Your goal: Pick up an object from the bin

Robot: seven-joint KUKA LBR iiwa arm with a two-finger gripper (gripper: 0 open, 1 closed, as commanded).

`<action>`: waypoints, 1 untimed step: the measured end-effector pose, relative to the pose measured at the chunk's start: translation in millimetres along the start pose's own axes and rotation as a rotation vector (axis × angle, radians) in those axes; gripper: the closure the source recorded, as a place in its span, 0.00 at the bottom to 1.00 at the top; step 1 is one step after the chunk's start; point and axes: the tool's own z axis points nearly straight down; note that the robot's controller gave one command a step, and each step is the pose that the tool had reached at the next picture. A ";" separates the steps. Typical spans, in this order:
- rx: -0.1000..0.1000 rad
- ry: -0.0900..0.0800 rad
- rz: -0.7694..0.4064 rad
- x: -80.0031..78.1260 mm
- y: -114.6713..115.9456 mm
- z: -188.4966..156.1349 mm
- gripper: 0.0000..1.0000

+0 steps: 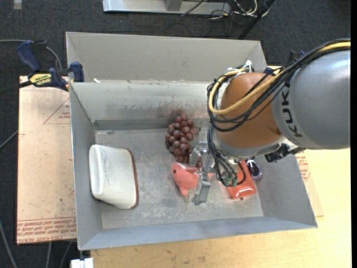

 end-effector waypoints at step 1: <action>-0.003 0.000 0.033 -8.7 0.4 24.2 0.00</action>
Offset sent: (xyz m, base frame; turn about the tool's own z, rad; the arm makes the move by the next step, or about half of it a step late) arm 0.0446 -0.0289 -0.0770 -0.0621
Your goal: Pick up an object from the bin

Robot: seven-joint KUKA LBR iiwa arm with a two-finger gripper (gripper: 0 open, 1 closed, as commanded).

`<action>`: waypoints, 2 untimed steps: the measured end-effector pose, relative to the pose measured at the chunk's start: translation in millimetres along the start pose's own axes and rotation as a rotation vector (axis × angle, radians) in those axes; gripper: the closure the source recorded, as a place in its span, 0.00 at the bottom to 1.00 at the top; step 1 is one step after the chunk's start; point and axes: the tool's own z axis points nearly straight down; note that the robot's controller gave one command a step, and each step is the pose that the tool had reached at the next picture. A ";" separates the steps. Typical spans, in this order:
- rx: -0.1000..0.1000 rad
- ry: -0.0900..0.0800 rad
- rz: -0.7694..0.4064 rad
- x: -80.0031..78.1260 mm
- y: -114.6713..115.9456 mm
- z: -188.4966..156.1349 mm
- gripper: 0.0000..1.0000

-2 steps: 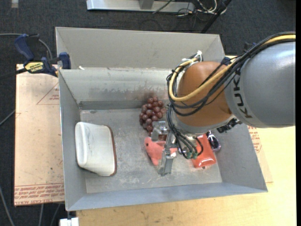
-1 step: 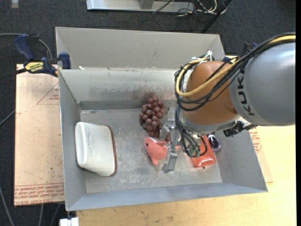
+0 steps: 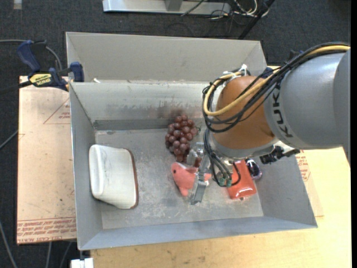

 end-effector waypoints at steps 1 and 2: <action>0.001 -0.001 -0.093 -40.5 -21.2 53.4 1.00; 0.001 -0.001 -0.093 -40.6 -21.2 53.4 1.00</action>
Offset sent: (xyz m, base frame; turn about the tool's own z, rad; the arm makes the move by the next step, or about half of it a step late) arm 0.0000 0.0000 0.0000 0.0000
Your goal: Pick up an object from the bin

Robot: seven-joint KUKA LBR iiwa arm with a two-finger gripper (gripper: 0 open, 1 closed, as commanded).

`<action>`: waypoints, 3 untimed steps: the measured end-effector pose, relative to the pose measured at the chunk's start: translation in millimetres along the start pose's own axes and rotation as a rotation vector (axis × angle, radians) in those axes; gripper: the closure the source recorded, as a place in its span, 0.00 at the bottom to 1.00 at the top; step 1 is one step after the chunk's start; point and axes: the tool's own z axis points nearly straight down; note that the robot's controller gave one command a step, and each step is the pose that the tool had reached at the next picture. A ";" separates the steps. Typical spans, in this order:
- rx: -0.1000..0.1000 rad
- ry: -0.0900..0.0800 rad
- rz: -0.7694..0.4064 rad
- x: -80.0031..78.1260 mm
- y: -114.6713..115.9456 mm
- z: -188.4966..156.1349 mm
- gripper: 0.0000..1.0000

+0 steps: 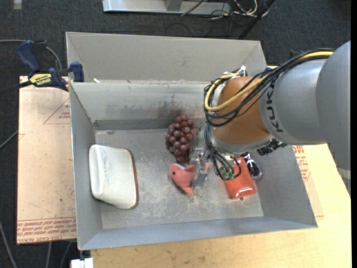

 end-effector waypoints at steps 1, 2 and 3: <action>-0.001 -0.003 -0.073 -17.9 -15.5 -90.8 1.00; -0.001 -0.003 -0.073 -17.9 -15.6 -90.7 1.00; -0.002 -0.008 -0.038 -22.9 -45.3 -233.3 1.00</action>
Offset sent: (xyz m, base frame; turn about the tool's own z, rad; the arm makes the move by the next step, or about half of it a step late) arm 0.0000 0.0000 0.0000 0.0000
